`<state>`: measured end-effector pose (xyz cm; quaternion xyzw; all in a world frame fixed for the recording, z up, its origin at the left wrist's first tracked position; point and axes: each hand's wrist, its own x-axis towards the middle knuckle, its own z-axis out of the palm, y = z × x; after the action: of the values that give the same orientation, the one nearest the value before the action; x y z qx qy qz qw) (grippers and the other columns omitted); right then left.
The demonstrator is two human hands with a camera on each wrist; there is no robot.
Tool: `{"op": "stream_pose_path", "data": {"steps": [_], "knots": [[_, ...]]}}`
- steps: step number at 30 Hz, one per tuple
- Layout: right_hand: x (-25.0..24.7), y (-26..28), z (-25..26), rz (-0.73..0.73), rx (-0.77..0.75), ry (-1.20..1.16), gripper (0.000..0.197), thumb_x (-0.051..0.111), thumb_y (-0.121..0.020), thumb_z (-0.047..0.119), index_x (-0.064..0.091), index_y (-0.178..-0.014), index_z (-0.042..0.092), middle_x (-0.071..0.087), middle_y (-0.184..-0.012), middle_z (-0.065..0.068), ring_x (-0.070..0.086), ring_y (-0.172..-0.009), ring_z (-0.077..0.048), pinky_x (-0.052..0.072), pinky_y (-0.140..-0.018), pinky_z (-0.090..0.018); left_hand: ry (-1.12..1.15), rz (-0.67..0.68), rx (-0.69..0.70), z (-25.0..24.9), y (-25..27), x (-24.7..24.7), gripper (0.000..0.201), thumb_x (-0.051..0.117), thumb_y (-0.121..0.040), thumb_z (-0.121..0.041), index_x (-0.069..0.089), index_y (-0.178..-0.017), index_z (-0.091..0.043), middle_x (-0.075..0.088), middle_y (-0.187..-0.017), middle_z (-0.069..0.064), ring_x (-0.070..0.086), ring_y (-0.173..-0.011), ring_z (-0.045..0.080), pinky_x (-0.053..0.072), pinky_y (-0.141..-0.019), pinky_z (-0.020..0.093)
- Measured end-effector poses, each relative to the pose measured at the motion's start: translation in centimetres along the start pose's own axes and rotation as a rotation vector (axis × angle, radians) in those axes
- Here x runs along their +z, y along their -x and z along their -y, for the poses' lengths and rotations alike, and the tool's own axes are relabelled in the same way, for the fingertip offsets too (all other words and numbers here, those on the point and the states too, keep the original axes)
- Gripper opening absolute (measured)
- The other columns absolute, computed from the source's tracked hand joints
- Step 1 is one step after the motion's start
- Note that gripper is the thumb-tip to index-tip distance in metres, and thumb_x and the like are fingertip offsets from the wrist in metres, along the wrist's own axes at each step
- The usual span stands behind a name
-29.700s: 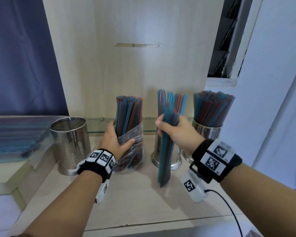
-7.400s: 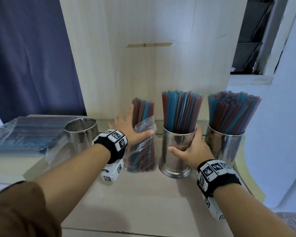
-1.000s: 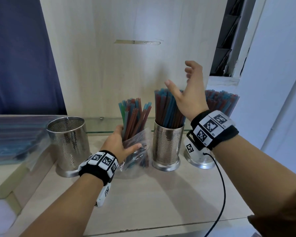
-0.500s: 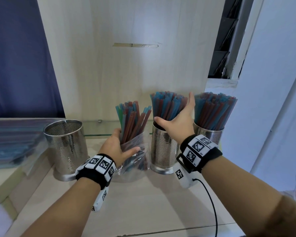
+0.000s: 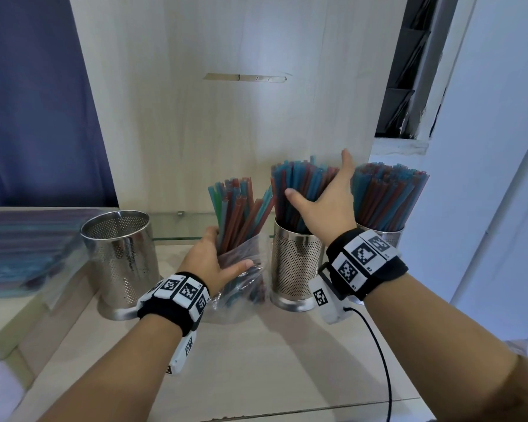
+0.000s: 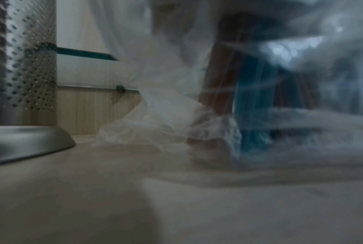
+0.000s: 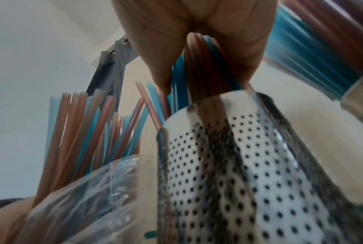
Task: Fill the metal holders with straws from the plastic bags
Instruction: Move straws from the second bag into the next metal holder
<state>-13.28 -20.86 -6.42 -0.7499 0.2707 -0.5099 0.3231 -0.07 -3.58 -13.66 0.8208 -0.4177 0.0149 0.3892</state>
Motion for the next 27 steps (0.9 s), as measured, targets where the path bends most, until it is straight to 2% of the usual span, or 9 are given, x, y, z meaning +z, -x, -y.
{"op": "stream_pose_path", "data": {"steps": [1, 3, 5, 8, 12, 14, 17, 19, 27], "knots": [[0.0, 0.0, 0.3, -0.019, -0.004, 0.003, 0.117, 0.075, -0.068, 0.059, -0.001, -0.153, 0.033, 0.038, -0.151, 0.0, 0.041, -0.135, -0.01, 0.038, -0.114, -0.032, -0.001, -0.001, 0.0, 0.0, 0.0, 0.0, 0.08, 0.078, -0.073, -0.049, 0.039, -0.132, -0.013, 0.064, -0.114, 0.004, 0.062, -0.104, 0.022, 0.044, -0.084, 0.024], [0.2, 0.3, 0.5, -0.005, -0.022, 0.03, 0.12, 0.07, -0.065, 0.072, -0.005, -0.152, 0.036, 0.027, -0.159, -0.003, 0.032, -0.145, -0.019, 0.032, -0.118, -0.043, -0.001, 0.001, -0.003, 0.0, 0.0, 0.0, 0.08, 0.078, -0.073, -0.049, 0.039, -0.132, -0.012, 0.064, -0.116, 0.005, 0.062, -0.105, 0.022, 0.045, -0.085, 0.024], [0.1, 0.9, 0.4, 0.092, 0.019, -0.045, 0.134, 0.081, -0.066, 0.061, -0.014, -0.154, 0.025, 0.018, -0.161, 0.0, 0.023, -0.148, -0.015, 0.024, -0.121, -0.038, -0.005, -0.001, -0.004, 0.1, 0.0, 0.1, 0.082, 0.078, -0.073, -0.049, 0.038, -0.134, -0.012, 0.064, -0.117, 0.006, 0.062, -0.107, 0.023, 0.045, -0.086, 0.026], [-0.2, 1.2, -0.6, 0.133, 0.06, -0.049, 0.137, 0.091, -0.065, 0.036, -0.011, -0.155, 0.023, 0.035, -0.15, 0.002, 0.038, -0.139, -0.011, 0.03, -0.117, -0.031, -0.004, -0.007, -0.001, 0.2, -0.1, 0.1, 0.082, 0.079, -0.073, -0.049, 0.038, -0.134, -0.013, 0.064, -0.117, 0.005, 0.062, -0.107, 0.023, 0.045, -0.087, 0.025], [-0.9, 0.2, -0.4, 0.034, 0.036, -0.017, 0.121, 0.083, -0.069, 0.051, 0.0, -0.154, 0.031, 0.045, -0.149, -0.005, 0.047, -0.135, -0.021, 0.04, -0.113, -0.043, -0.015, -0.008, 0.001, 0.3, -0.1, 0.2, 0.081, 0.079, -0.072, -0.05, 0.039, -0.132, -0.013, 0.064, -0.115, 0.005, 0.062, -0.105, 0.024, 0.047, -0.087, 0.027], [-1.2, 0.1, -0.1, 0.103, 0.018, -0.006, 0.123, 0.083, -0.062, 0.06, 0.004, -0.152, 0.033, 0.044, -0.149, -0.003, 0.045, -0.136, -0.019, 0.039, -0.114, -0.041, -0.014, -0.009, 0.001, 0.3, -0.2, 0.2, 0.08, 0.079, -0.072, -0.05, 0.039, -0.132, -0.013, 0.064, -0.115, 0.005, 0.062, -0.105, 0.023, 0.047, -0.087, 0.027], [-1.5, 0.6, -0.4, 0.218, 0.044, -0.015, 0.105, 0.084, -0.048, 0.065, 0.024, -0.128, 0.036, 0.058, -0.127, 0.007, 0.059, -0.118, -0.01, 0.05, -0.103, -0.041, -0.017, -0.005, 0.0, 0.3, -0.2, 0.2, 0.081, 0.078, -0.072, -0.051, 0.039, -0.132, -0.013, 0.064, -0.116, 0.006, 0.062, -0.106, 0.024, 0.047, -0.087, 0.028], [-1.8, 1.0, -1.0, 0.306, 0.071, 0.036, 0.11, 0.084, -0.045, 0.066, 0.027, -0.133, 0.031, 0.06, -0.122, 0.011, 0.062, -0.114, -0.008, 0.052, -0.101, -0.04, -0.022, -0.006, -0.001, 0.4, -0.3, 0.2, 0.084, 0.078, -0.071, -0.053, 0.038, -0.133, -0.012, 0.064, -0.117, 0.007, 0.062, -0.106, 0.025, 0.048, -0.088, 0.029], [-4.2, 3.8, -2.1, 0.372, 0.076, 0.222, 0.1, 0.087, -0.067, 0.048, 0.033, -0.147, 0.021, 0.047, -0.13, 0.013, 0.044, -0.126, -0.007, 0.034, -0.105, -0.026, -0.021, -0.008, 0.0, 0.5, -0.3, 0.2, 0.084, 0.078, -0.07, -0.054, 0.039, -0.132, -0.013, 0.064, -0.115, 0.005, 0.062, -0.105, 0.025, 0.047, -0.087, 0.028]]}}
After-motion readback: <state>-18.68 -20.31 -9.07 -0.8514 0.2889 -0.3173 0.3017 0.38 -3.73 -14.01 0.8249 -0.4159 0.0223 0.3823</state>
